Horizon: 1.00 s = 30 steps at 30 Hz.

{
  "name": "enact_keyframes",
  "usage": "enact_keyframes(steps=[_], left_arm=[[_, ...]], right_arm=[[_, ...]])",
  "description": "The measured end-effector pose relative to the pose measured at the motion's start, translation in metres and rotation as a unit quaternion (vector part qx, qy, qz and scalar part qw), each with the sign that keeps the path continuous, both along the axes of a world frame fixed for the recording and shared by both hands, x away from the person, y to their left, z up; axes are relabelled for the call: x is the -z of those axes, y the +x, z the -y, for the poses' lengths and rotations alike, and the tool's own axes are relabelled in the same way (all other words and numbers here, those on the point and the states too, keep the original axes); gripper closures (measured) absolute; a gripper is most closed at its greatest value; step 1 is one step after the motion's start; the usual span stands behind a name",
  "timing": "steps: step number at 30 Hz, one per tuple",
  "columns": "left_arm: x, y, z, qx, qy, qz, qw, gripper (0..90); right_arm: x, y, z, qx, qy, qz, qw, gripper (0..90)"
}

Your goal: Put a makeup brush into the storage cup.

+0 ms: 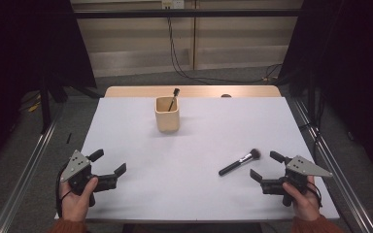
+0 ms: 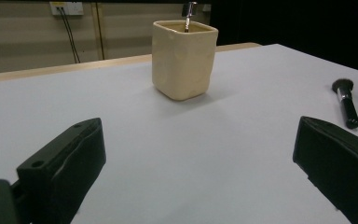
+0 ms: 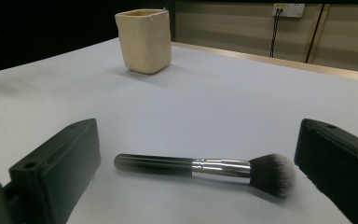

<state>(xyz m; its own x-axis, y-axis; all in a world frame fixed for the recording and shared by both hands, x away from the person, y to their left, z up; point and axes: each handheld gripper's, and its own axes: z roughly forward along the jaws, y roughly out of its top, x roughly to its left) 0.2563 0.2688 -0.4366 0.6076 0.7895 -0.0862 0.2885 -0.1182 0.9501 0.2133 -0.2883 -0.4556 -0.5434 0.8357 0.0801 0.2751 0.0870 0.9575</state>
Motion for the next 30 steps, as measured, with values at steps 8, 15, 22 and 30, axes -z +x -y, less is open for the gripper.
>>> enact_keyframes(steps=[8,15,22,30], left_arm=[[0.003,-0.008,-0.002,-0.005,-0.001,0.003,1.0000,2.5],[0.005,-0.008,-0.001,0.005,0.007,0.000,1.0000,2.5],[0.005,-0.011,0.000,0.004,0.008,-0.006,0.9999,2.5],[0.004,-0.015,-0.002,0.000,0.008,-0.003,1.0000,2.7]], right_arm=[[-0.001,0.000,-0.001,-0.004,-0.001,0.004,1.0000,0.1],[-0.001,0.002,-0.001,-0.004,-0.001,0.003,1.0000,0.0],[-0.005,0.002,0.000,-0.009,0.003,0.003,1.0000,0.1],[-0.013,0.010,0.002,-0.012,0.006,0.005,0.9999,0.4]])
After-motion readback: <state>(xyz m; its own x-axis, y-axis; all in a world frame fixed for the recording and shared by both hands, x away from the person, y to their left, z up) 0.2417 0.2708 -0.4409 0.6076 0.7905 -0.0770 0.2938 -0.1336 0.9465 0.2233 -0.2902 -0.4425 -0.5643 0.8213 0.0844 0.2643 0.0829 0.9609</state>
